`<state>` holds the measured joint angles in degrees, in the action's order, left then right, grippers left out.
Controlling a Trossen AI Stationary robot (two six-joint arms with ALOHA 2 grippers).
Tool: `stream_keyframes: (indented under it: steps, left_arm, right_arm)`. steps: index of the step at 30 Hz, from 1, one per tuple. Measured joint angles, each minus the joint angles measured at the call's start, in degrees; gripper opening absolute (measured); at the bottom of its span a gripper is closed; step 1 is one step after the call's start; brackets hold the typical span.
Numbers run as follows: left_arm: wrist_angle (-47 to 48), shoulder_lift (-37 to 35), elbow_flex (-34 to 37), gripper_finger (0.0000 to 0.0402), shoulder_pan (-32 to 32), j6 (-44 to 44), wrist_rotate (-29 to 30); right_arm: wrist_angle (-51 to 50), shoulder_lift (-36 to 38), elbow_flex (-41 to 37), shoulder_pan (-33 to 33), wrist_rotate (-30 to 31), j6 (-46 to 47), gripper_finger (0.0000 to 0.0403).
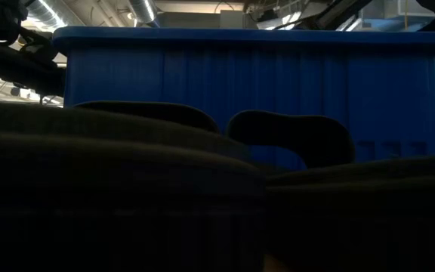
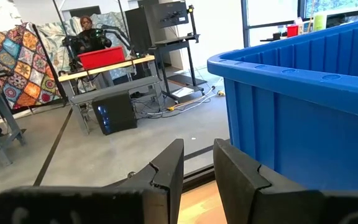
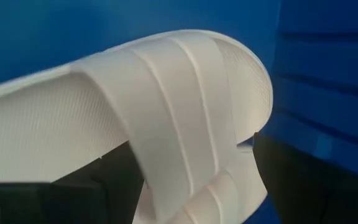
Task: Pick and place slides into bin
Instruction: Put the pink slipper into the blue bin, then put the black slipper into the blue bin
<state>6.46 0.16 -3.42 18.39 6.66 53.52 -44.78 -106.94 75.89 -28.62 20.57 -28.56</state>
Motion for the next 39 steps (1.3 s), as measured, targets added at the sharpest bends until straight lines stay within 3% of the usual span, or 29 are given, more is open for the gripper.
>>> stream_keyframes:
  steps: [14, 23, 31, 39]
  left_arm:
    - [0.0, 0.0, 0.0, 0.0082, 0.0, 0.0, 0.0]
    - [0.0, 0.0, 0.0, 0.0082, 0.0, -0.3, 0.0]
    - [-0.1, 0.0, 0.0, 0.0082, 0.0, -0.4, -0.3]
    - [-1.6, 0.0, 0.2, 0.0082, 0.0, -0.5, -2.0]
  right_arm:
    - [-16.6, 0.0, 8.5, 0.5, 0.3, 1.5, 0.0284]
    - [-27.0, 0.1, 25.3, 2.3, -3.6, 10.8, 0.0284]
    - [-26.7, 3.7, 37.8, 10.5, -5.4, 19.6, 0.0284]
    - [-26.8, 12.4, 39.1, 22.5, -5.5, 29.2, 0.0284]
